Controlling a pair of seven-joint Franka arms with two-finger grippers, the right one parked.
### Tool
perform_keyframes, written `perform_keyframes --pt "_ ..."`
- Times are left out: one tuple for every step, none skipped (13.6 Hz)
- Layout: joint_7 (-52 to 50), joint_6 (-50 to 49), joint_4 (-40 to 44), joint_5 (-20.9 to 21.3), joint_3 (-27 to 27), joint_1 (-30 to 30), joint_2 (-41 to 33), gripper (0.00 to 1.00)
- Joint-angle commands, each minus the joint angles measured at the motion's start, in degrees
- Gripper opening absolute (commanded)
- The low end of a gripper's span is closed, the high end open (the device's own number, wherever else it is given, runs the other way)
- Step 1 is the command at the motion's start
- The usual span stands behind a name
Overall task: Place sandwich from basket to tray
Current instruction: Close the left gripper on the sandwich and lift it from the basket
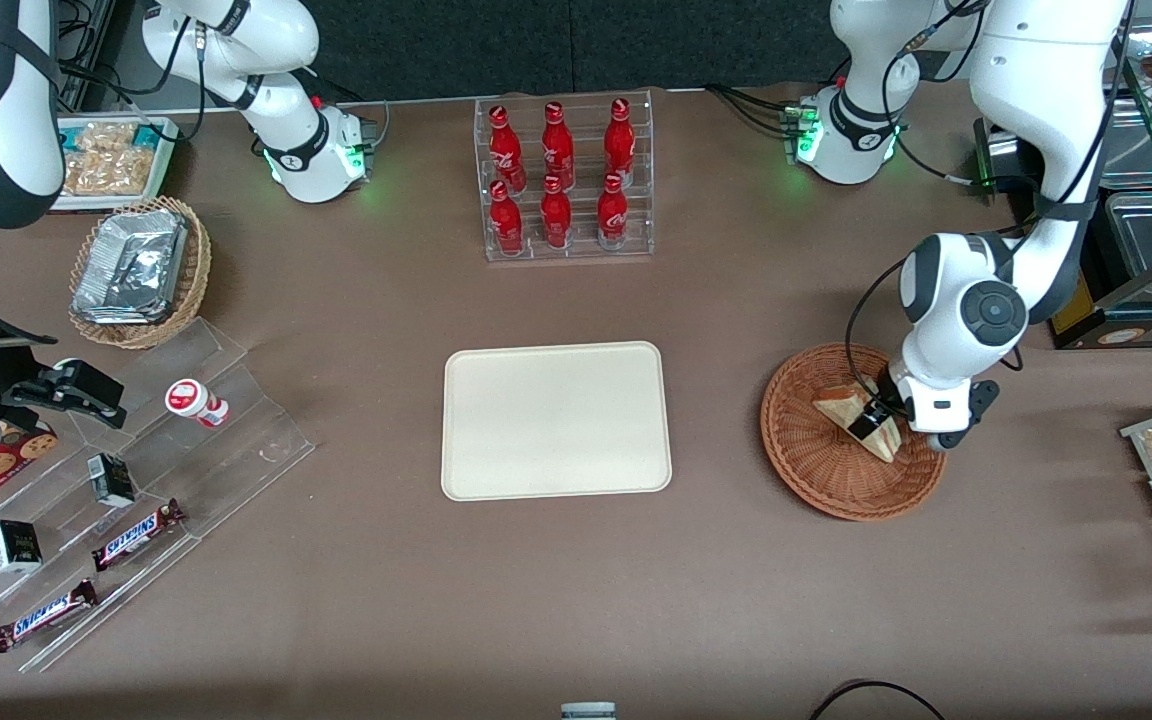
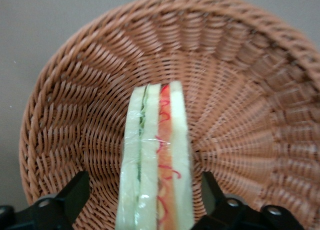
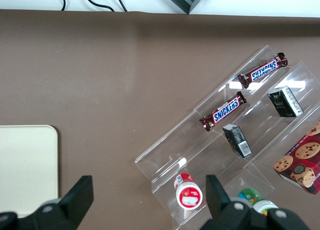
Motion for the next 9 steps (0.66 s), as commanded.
perform_keyframes --pt "-0.8 1.0 -0.1 -0.5 0.0 -0.4 1.2 0.67" --pt "-0.8 1.0 -0.1 -0.5 0.0 -0.4 1.6 0.5" --pt "-0.8 1.0 0.0 -0.5 0.0 -0.5 1.6 0.34" --pt "-0.6 0.7 0.2 -0.5 0.0 -0.4 1.2 0.24" --pt "-0.5 0.2 0.5 -0.4 -0.1 -0.5 0.6 0.19" --pt "-0.4 -0.9 1.5 -0.4 -0.5 -0.5 -0.5 0.16" --pt "-0.5 -4.6 4.1 -0.4 -1.7 -0.5 -1.6 0.15" --pt "-0.5 -10.3 8.2 -0.4 -3.0 -0.4 -1.9 0.15" --pt "-0.4 -17.0 13.6 -0.5 -4.6 -0.4 -1.3 0.13"
